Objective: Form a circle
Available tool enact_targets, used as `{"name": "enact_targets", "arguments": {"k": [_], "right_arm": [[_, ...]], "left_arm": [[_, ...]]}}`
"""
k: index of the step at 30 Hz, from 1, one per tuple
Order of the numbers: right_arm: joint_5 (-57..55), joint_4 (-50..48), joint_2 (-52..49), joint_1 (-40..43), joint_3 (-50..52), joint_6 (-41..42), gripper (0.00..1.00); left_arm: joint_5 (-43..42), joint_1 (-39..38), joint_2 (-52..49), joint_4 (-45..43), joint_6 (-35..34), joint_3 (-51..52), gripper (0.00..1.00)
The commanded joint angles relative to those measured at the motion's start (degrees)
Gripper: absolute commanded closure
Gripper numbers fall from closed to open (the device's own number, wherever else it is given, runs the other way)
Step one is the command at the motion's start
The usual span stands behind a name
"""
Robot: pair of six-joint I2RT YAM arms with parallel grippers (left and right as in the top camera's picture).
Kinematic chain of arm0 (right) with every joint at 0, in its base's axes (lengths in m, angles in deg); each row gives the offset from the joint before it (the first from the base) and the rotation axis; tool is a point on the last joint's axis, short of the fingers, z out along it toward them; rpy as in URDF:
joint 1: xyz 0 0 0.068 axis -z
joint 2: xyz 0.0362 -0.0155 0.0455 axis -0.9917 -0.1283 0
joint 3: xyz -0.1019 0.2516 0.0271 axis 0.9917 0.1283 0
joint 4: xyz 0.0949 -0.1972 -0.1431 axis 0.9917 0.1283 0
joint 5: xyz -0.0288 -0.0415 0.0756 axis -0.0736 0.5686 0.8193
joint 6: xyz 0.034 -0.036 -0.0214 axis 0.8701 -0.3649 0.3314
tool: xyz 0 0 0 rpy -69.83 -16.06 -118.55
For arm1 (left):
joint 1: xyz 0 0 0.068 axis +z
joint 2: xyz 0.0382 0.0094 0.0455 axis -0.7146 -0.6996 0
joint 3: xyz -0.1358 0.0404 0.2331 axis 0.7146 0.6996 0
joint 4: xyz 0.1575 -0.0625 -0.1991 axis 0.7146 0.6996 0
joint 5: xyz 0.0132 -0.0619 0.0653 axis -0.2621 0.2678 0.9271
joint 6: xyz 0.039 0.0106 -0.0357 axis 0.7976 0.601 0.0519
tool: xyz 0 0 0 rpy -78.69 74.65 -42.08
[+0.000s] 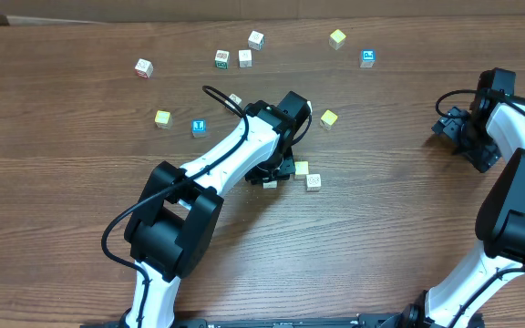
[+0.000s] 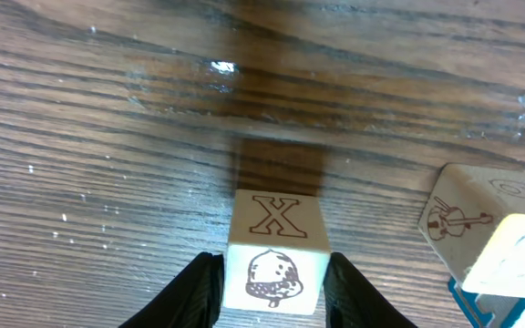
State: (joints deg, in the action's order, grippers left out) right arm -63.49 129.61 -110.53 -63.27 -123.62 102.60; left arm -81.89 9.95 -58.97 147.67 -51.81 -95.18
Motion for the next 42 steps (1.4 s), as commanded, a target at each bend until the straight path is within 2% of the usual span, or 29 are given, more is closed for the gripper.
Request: {"name": "enact_targets", "arguments": {"k": [1,32,42], "right_arm": [[-0.2,-0.2,1.6,-0.1,0.2,0.2,0.0],[-0.2,-0.2,1.6,-0.1,0.2,0.2,0.0],[-0.2,-0.2,1.6,-0.1,0.2,0.2,0.0]], "left_arm": [[-1.9,-0.4,1.1,0.1,-0.4,0.6,0.67],[-2.6,-3.0,1.1,-1.6,1.5,0.6,0.66],[-1.2,-3.0,1.1,-1.8,2.6,0.6,0.5]]}}
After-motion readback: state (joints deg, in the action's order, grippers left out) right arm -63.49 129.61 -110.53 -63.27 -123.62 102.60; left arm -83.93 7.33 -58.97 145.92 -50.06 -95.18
